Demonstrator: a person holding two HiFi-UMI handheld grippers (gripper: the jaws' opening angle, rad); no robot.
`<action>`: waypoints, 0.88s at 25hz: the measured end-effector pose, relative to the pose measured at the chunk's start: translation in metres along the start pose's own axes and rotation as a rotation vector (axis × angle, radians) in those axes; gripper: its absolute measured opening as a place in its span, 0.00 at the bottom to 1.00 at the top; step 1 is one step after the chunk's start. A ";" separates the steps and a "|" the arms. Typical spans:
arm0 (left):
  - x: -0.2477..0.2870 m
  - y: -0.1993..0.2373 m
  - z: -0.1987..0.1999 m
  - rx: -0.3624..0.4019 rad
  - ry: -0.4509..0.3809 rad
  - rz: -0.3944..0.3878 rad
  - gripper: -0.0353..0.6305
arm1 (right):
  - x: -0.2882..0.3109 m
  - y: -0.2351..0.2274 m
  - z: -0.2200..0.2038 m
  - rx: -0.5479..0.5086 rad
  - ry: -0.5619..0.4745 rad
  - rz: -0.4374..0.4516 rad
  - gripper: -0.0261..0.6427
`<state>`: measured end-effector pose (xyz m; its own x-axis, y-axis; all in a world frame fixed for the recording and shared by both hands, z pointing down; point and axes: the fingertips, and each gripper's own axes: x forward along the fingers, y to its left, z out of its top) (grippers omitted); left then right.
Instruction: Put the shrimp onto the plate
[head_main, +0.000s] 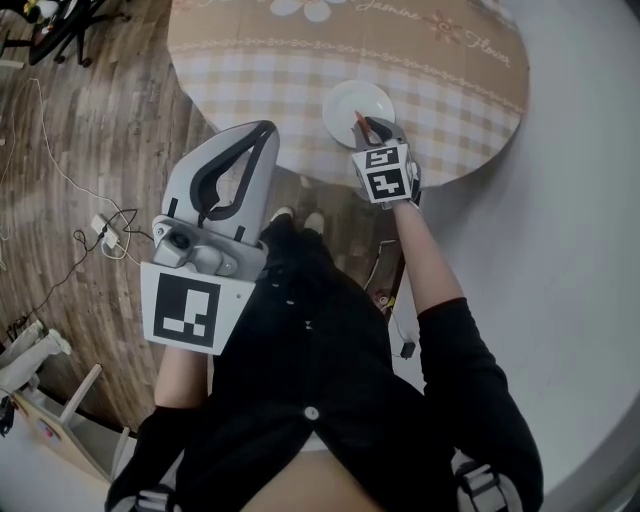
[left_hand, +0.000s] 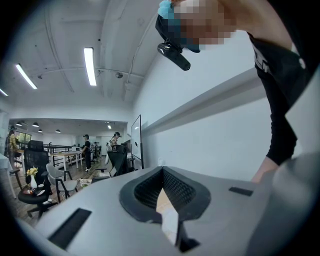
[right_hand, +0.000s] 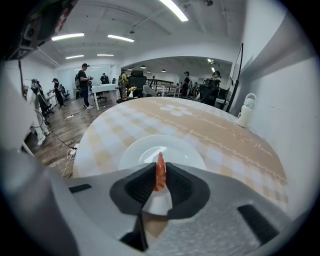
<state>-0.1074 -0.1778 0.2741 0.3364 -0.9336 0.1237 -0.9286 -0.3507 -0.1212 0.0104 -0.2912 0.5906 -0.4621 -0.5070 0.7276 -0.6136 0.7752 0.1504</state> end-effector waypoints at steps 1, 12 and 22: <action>0.000 0.000 0.000 0.000 0.001 0.002 0.06 | 0.002 -0.001 0.000 -0.008 0.010 0.000 0.11; -0.003 0.006 -0.003 0.001 0.005 0.015 0.06 | 0.021 -0.015 0.005 0.019 0.047 -0.008 0.11; -0.004 0.010 0.000 0.009 -0.006 0.021 0.06 | 0.026 -0.022 0.000 0.151 0.085 0.023 0.12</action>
<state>-0.1182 -0.1773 0.2724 0.3181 -0.9410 0.1150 -0.9339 -0.3319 -0.1327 0.0122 -0.3215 0.6064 -0.4255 -0.4510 0.7845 -0.6954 0.7177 0.0354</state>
